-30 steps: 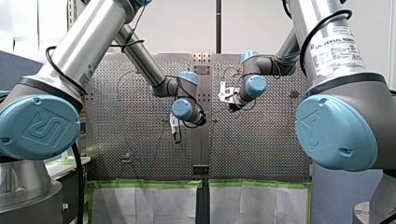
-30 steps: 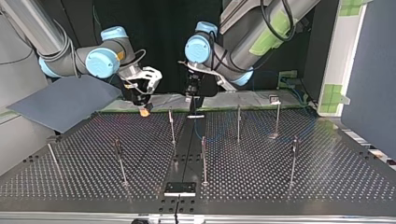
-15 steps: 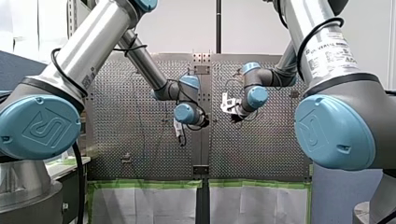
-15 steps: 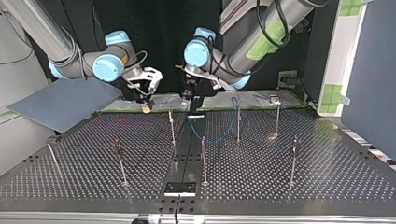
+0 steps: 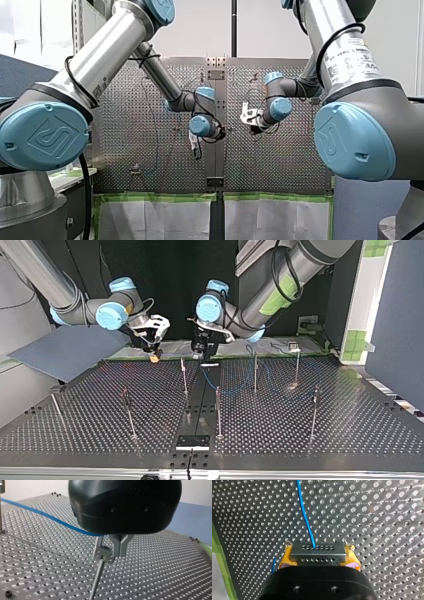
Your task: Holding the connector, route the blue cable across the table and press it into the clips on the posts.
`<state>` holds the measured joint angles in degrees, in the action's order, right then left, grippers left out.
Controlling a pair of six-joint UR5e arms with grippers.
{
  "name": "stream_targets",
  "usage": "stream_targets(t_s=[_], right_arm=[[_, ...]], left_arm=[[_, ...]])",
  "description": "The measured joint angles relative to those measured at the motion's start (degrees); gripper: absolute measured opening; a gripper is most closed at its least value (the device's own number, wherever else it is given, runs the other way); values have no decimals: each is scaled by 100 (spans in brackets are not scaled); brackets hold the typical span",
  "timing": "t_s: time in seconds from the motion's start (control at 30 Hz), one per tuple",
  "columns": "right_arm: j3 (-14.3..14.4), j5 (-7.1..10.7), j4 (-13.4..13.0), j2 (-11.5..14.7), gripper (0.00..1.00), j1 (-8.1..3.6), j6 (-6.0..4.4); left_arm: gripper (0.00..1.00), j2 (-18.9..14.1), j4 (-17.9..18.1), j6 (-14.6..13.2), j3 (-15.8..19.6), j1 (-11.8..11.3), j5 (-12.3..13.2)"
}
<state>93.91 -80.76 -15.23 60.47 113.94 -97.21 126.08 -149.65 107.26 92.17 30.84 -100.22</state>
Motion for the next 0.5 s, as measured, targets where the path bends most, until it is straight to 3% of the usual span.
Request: stream_targets(t_s=[0.3, 0.5], right_arm=[[-49, 81, -87, -44, 0, -166, -81], [-94, 155, -102, -94, 0, -292, -111]], left_arm=[[2, 87, -4, 112, -206, -151, 252], [2, 337, -121, 151, -453, -243, 382]])
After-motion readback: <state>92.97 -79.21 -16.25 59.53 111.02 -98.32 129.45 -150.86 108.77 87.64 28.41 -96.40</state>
